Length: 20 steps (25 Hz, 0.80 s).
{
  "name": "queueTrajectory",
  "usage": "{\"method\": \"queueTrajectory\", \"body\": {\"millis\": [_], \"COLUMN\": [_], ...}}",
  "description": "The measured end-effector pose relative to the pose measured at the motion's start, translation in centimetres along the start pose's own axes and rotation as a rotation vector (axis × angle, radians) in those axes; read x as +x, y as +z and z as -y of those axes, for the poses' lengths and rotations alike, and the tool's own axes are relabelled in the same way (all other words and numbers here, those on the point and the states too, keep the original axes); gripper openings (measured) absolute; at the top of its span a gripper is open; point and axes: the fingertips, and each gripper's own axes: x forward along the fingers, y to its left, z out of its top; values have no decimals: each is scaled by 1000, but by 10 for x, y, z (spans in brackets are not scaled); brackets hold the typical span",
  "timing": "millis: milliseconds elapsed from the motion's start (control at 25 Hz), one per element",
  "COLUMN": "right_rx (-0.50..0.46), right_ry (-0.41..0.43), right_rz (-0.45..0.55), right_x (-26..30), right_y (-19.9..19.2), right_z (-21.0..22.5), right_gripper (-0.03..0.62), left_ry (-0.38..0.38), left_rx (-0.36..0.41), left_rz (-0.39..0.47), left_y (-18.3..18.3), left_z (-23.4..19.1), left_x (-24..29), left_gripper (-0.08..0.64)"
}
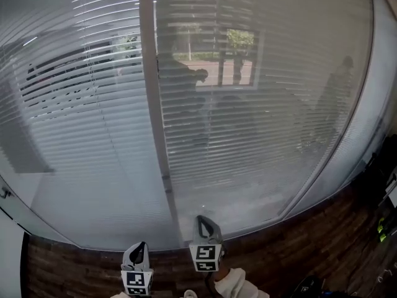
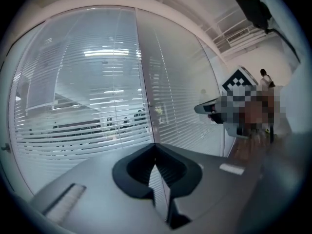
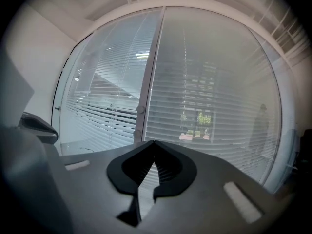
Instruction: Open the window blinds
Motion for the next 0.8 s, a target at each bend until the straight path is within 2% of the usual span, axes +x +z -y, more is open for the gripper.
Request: {"method": "queueTrajectory", "body": {"millis": [360,560,800], "right_rx": [71,105,124], "right_ry": [3,-18,-78], "right_rz": [-74,-92,-98], "right_x": [-56,-79,-122], "right_y": [-31,-47,-54], "right_z": [-42,-86,-135], "right_gripper": [2,2,2], "left_ry": [-45,-72,-132], "left_rx": [-7,-23,-21], "left_rz": [20,13,30], "left_y": [-5,-33,-51], "left_z": [-18,-41,-63], "left_x": [-41,-76,-127], "left_gripper": [0,0,0]}}
